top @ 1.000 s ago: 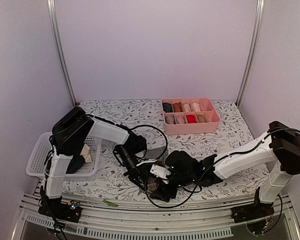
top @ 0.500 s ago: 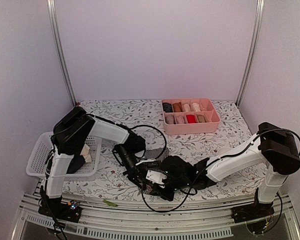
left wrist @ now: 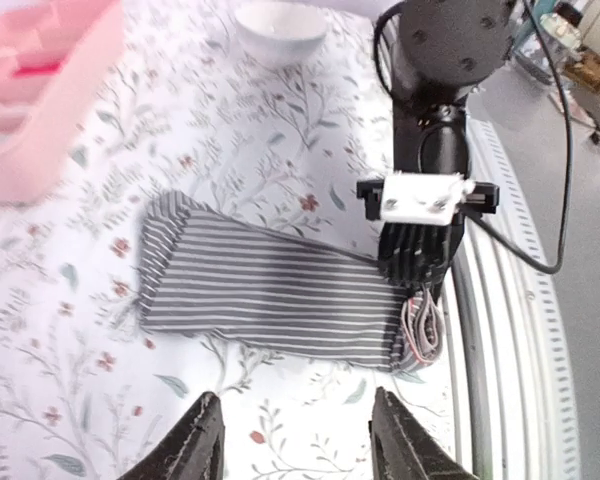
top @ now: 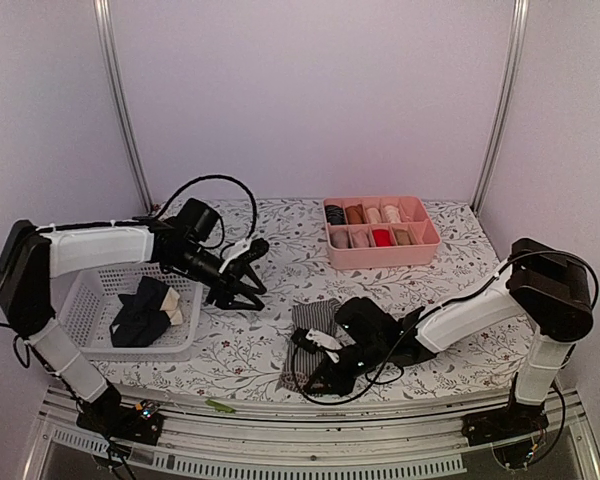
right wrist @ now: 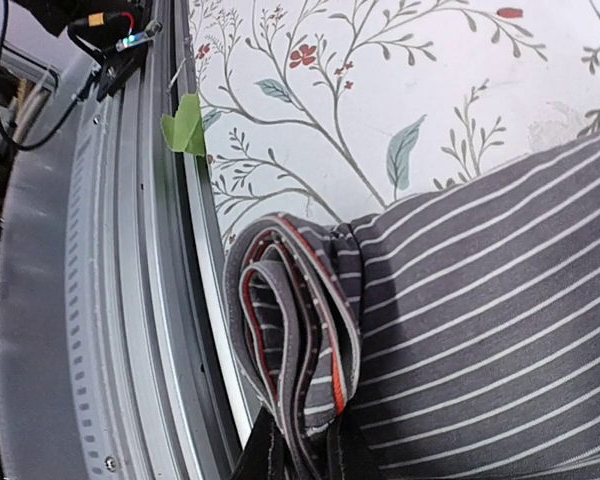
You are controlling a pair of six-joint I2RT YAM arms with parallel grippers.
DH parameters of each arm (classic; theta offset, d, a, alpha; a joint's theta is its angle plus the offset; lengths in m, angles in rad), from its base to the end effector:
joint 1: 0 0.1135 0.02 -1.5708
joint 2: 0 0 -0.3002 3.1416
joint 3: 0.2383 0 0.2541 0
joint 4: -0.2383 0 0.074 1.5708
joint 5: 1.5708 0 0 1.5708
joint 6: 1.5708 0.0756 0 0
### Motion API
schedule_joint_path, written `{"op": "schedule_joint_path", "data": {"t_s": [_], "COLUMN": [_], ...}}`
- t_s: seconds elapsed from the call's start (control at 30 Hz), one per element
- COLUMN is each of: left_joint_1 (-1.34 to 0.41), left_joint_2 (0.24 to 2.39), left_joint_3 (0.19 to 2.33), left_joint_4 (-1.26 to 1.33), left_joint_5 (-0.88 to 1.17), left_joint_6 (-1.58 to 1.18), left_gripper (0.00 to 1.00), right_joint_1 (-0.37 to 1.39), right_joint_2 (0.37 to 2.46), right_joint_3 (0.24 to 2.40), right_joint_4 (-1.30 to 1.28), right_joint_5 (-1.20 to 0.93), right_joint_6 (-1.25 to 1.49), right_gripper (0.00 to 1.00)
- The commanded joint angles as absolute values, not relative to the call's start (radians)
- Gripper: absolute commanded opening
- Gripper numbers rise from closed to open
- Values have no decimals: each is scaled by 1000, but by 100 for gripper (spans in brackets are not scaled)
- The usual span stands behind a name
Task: Roll the underwear
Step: Roll the underwear at the center of the board.
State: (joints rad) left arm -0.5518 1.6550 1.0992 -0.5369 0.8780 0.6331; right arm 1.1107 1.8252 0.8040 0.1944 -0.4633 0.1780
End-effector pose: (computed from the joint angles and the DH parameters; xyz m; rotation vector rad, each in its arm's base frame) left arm 0.2615 -0.2293 0.2247 1.5800 1.8516 -1.1107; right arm 0.1347 0.3480 0.1206 -1.3820 2.2136 1.0991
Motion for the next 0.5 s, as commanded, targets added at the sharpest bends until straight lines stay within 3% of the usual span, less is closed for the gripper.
{"op": "schedule_joint_path", "data": {"t_s": [0.0, 0.27, 0.47], "left_joint_1": [-577, -847, -1020], "left_joint_2": [1455, 1239, 1316], "left_joint_3": [875, 549, 536], "left_joint_4": [-186, 33, 140], "left_joint_5": [721, 468, 369], "left_joint_6": [542, 718, 775], "left_gripper": [50, 50, 47], "right_joint_1": [1039, 936, 919], "right_joint_2": [1897, 2031, 2108], "right_joint_3": [788, 828, 915], "right_joint_4": [261, 278, 174], "right_joint_5": [-714, -932, -961], "right_joint_6": [382, 547, 569], "right_gripper": [0, 0, 0]}}
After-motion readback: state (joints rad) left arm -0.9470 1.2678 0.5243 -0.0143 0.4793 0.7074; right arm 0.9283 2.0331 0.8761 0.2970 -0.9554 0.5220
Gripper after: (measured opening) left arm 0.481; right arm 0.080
